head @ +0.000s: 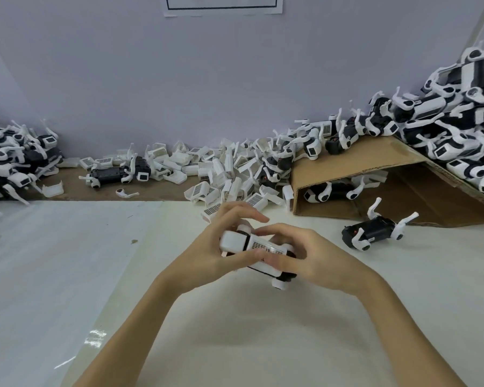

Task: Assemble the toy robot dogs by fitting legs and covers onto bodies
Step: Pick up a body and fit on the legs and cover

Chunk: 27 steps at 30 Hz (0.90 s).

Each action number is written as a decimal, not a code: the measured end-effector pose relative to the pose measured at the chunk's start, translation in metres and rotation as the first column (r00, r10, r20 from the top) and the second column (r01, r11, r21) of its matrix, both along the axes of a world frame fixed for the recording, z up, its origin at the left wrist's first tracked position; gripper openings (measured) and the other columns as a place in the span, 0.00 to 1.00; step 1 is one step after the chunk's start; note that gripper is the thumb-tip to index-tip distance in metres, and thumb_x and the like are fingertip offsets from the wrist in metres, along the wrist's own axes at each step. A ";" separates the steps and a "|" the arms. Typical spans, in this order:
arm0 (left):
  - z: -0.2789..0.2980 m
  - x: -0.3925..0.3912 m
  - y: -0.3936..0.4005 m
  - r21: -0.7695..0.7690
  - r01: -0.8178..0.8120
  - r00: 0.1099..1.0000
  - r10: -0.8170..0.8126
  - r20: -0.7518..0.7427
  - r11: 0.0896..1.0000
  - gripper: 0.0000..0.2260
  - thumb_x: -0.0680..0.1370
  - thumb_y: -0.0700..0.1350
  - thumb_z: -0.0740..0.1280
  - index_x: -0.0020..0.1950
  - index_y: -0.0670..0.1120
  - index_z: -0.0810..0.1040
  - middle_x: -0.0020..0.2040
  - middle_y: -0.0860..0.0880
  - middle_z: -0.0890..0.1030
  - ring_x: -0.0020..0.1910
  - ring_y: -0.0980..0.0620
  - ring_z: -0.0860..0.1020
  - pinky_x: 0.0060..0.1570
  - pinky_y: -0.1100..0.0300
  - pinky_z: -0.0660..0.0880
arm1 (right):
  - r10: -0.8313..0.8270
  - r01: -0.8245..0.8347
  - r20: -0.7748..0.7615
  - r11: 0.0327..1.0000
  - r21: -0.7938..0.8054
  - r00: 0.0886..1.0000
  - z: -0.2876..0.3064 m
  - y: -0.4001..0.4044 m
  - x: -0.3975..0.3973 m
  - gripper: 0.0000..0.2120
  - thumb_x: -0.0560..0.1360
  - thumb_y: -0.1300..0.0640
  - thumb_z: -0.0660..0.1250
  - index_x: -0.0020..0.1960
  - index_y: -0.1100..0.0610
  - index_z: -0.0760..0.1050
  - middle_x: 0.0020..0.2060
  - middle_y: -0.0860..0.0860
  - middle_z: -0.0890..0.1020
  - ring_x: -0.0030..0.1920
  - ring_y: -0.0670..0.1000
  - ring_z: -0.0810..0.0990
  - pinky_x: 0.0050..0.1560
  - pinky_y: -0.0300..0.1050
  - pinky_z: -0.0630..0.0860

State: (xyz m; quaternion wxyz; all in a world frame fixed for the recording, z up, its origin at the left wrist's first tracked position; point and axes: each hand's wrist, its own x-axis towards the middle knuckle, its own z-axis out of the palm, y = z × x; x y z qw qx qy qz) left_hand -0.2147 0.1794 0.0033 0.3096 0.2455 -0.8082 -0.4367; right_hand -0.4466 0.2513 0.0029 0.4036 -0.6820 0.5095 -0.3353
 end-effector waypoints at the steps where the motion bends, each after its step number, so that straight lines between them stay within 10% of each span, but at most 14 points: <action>1: -0.002 -0.001 -0.001 -0.043 -0.013 1.000 0.014 0.012 0.999 0.25 0.78 0.53 0.77 0.74 0.57 0.75 0.74 0.58 0.68 0.76 0.54 0.70 0.61 0.54 0.76 | 0.004 -0.004 0.046 1.000 -0.004 0.999 0.000 0.000 0.000 0.18 0.77 0.39 0.75 0.65 0.36 0.78 0.57 0.44 0.84 0.56 0.49 0.85 0.55 0.45 0.83; 5: -0.010 -0.007 -0.002 -0.224 -0.241 0.970 0.240 -0.033 0.944 0.32 0.74 0.58 0.78 0.75 0.57 0.71 0.75 0.56 0.65 0.81 0.53 0.61 0.78 0.58 0.62 | -0.211 0.205 0.011 0.935 -0.290 0.978 -0.006 -0.003 0.008 0.19 0.74 0.50 0.80 0.63 0.43 0.80 0.57 0.40 0.83 0.62 0.44 0.81 0.57 0.35 0.76; 10: -0.018 -0.004 -0.009 -0.362 -0.268 0.956 0.293 0.014 0.893 0.23 0.73 0.66 0.74 0.65 0.61 0.75 0.62 0.70 0.74 0.67 0.65 0.67 0.65 0.59 0.64 | -0.376 0.193 -0.204 0.785 -0.589 0.904 -0.013 -0.006 0.019 0.21 0.74 0.50 0.80 0.65 0.51 0.79 0.58 0.42 0.80 0.61 0.45 0.75 0.58 0.37 0.73; 27: -0.023 -0.004 -0.010 -0.245 -0.195 0.975 0.216 0.061 0.950 0.18 0.78 0.62 0.69 0.65 0.57 0.74 0.60 0.64 0.78 0.61 0.67 0.71 0.60 0.58 0.68 | -0.330 0.118 -0.364 0.859 -0.498 0.871 -0.014 -0.006 0.016 0.17 0.83 0.52 0.68 0.71 0.53 0.76 0.59 0.45 0.78 0.62 0.48 0.72 0.62 0.42 0.71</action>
